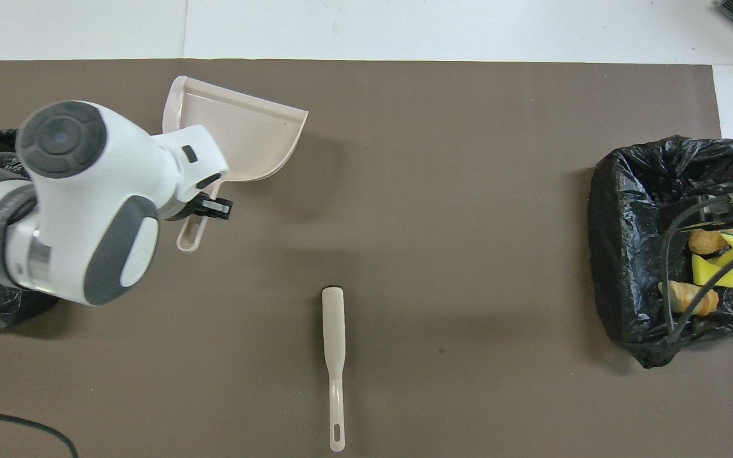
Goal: Sweep and dump trash in bin
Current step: 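Bring the empty dustpan back with the left gripper and lower it onto the table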
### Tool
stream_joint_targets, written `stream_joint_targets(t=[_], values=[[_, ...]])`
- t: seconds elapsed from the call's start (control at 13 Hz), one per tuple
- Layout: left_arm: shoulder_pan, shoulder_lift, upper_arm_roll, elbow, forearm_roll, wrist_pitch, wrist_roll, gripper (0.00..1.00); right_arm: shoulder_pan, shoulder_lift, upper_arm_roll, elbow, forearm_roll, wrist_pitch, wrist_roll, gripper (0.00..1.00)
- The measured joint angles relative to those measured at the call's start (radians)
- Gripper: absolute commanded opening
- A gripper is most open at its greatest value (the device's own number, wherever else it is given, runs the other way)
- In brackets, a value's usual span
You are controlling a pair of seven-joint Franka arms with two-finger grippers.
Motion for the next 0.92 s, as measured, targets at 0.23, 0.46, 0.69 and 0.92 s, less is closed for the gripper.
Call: stream_joint_targets(t=[0.23,0.46,0.69,0.92], values=[[-0.1,0.117,0.001,0.078,-0.024,0.05,-0.195,0.0,-0.001,0.0,-0.002,-0.003,0.024,-0.001,0.002,1.0],[-0.137,0.204,0.0,0.157,-0.028,0.065,-0.276,0.0,-0.003,-0.001,-0.007,-0.003,0.04,-0.001,0.004,1.0],[-0.16,0.241,0.001,0.199,-0.046,0.076,-0.299,0.0,-0.006,-0.001,-0.008,-0.004,0.04,-0.001,0.004,1.0],[-0.171,0.257,0.001,0.2,-0.057,0.101,-0.301,0.0,-0.006,-0.002,-0.008,-0.004,0.04,-0.001,0.004,1.0]])
